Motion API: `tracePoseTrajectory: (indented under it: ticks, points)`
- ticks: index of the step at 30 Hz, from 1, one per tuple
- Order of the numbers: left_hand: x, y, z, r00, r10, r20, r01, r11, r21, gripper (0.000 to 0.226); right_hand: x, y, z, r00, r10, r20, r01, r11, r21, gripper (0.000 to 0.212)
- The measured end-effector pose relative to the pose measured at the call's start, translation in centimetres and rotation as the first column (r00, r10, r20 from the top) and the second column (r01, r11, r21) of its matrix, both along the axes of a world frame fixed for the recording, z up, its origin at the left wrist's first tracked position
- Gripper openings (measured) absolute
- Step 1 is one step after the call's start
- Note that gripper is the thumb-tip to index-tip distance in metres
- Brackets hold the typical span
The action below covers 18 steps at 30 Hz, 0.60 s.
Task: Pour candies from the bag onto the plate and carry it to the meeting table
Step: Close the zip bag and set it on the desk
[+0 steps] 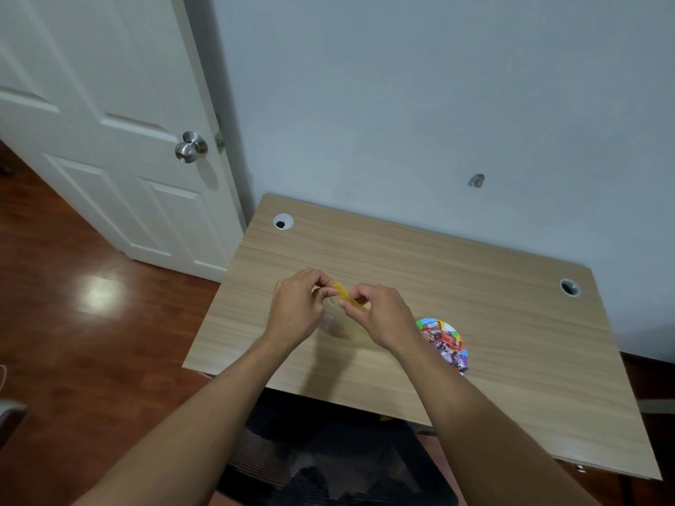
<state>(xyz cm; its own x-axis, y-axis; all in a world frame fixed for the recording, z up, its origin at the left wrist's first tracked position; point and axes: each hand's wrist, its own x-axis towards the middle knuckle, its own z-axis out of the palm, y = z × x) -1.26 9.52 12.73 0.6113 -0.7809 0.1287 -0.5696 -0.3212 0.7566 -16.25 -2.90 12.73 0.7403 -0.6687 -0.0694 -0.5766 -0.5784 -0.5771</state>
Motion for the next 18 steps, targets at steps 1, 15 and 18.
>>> tracePoseTrajectory:
  ticks: [1,15,18]
  points:
    - [0.2,0.0,0.1,1.0,0.001,-0.003,-0.001,1.0,-0.013,0.013,0.0,0.0,0.0,1.0,0.002,-0.003,-0.002,1.0,-0.002,0.03]
    - [2.6,0.6,2.3,0.996,0.083,-0.035,-0.085,0.995,-0.051,0.01,-2.0,-0.3,-0.9,0.998,-0.041,-0.041,0.041,0.999,-0.008,0.026]
    - [3.0,0.8,2.6,0.995,0.091,-0.037,-0.093,0.995,-0.046,0.006,-2.2,-0.2,-1.1,0.998,-0.043,-0.045,0.042,0.999,-0.011,0.028]
